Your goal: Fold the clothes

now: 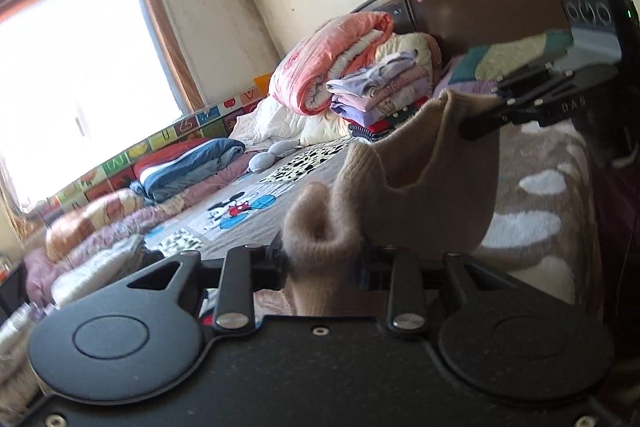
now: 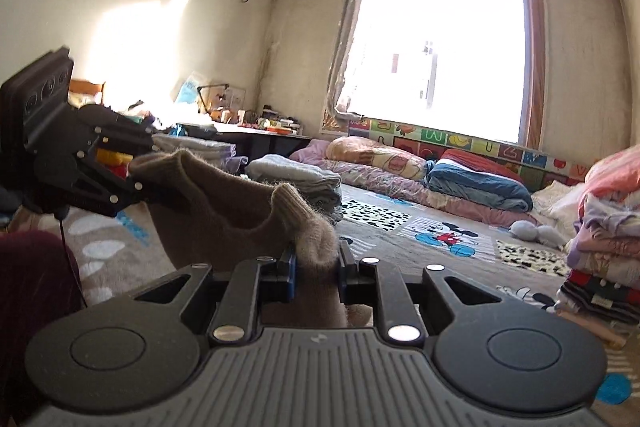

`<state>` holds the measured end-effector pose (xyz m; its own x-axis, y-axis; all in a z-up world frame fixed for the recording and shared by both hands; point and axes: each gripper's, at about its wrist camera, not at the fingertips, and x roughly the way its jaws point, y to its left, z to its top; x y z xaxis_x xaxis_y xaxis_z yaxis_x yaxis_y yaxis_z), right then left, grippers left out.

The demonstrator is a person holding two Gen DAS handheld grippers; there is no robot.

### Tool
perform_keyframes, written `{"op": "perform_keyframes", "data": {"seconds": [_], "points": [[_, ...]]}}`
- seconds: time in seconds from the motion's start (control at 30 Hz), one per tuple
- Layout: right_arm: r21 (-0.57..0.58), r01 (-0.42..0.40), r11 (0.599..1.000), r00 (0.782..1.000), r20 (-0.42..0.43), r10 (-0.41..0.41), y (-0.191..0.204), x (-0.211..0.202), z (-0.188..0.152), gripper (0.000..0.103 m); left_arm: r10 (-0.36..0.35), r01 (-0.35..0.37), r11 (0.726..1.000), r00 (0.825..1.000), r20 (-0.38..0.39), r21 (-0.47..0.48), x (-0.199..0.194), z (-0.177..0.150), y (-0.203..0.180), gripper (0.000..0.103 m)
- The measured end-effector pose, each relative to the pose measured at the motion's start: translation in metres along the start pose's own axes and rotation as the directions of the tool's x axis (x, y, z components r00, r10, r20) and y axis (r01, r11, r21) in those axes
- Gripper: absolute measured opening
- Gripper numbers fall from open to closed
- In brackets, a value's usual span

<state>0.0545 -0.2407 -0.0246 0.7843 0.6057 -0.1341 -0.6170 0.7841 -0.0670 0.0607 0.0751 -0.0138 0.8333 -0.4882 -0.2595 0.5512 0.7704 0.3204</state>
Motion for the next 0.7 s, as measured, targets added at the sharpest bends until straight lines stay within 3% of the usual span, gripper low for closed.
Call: {"op": "perform_keyframes", "data": {"seconds": [0.1, 0.2, 0.3, 0.43, 0.5, 0.6, 0.7], "points": [[0.14, -0.018, 0.99, 1.0, 0.026, 0.015, -0.026, 0.024, -0.007, 0.029, -0.028, 0.028, 0.989, 1.0, 0.002, -0.145, 0.026, -0.005, 0.024, 0.031], [0.259, -0.031, 0.965, 0.999, 0.026, 0.025, -0.05, 0.053, -0.019, 0.031, -0.077, 0.073, 0.952, 0.997, 0.0, -0.299, 0.053, -0.013, 0.048, 0.029], [0.381, -0.062, 0.923, 0.998, 0.019, 0.06, -0.074, 0.08, -0.033, 0.04, -0.134, 0.119, 0.885, 0.991, -0.001, -0.449, 0.084, -0.025, 0.072, 0.023], [0.561, -0.099, 0.822, 0.991, -0.02, 0.133, -0.106, 0.115, -0.063, 0.057, -0.187, 0.13, 0.78, 0.982, -0.029, -0.611, 0.122, -0.046, 0.096, 0.022], [0.656, -0.1, 0.748, 0.985, -0.043, 0.17, -0.118, 0.131, -0.084, 0.06, -0.208, 0.116, 0.713, 0.977, -0.051, -0.691, 0.134, -0.064, 0.104, 0.022], [0.744, -0.083, 0.663, 0.97, -0.092, 0.225, -0.128, 0.145, -0.109, 0.06, -0.232, 0.106, 0.665, 0.97, -0.07, -0.739, 0.138, -0.08, 0.104, 0.022], [0.774, -0.088, 0.627, 0.961, -0.1, 0.258, -0.131, 0.146, -0.119, 0.059, -0.253, 0.142, 0.621, 0.967, -0.026, -0.771, 0.127, -0.08, 0.105, 0.025]]}}
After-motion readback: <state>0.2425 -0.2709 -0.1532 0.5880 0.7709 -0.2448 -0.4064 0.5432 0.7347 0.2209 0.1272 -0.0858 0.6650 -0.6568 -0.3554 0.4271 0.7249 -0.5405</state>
